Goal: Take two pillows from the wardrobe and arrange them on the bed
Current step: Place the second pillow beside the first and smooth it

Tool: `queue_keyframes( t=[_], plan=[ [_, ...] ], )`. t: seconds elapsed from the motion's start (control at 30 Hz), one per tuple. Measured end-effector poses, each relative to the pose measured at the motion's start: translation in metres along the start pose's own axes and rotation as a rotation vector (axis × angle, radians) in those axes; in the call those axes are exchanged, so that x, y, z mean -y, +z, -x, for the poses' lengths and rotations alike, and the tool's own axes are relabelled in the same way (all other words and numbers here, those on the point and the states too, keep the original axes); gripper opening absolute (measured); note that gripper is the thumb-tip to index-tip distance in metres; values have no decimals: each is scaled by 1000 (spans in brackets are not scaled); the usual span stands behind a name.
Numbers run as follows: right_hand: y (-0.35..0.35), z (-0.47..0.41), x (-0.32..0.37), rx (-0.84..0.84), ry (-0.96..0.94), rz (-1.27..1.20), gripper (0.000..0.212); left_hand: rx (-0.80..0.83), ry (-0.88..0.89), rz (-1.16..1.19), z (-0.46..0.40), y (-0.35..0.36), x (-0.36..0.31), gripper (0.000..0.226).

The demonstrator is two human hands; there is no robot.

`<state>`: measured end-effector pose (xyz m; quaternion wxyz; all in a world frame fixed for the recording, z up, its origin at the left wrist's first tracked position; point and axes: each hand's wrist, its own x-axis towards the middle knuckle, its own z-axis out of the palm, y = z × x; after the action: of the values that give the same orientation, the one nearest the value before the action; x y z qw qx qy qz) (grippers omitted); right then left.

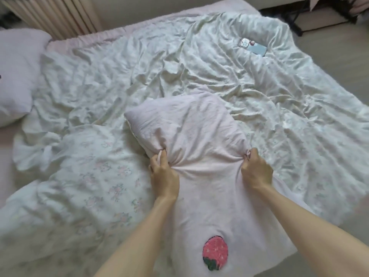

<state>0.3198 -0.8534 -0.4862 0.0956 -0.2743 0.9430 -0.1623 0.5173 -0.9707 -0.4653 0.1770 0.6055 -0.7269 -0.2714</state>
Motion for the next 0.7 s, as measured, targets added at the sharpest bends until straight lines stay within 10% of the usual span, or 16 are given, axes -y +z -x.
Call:
queue_keyframes(
  t=[0.3, 0.7],
  plan=[
    [-55, 69, 129, -26, -173, -305, 6, -454, 126, -41, -22, -173, 20, 44],
    [23, 283, 396, 152, -450, -450, 13, -670, -203, -117, -25, -425, 262, 47]
  ],
)
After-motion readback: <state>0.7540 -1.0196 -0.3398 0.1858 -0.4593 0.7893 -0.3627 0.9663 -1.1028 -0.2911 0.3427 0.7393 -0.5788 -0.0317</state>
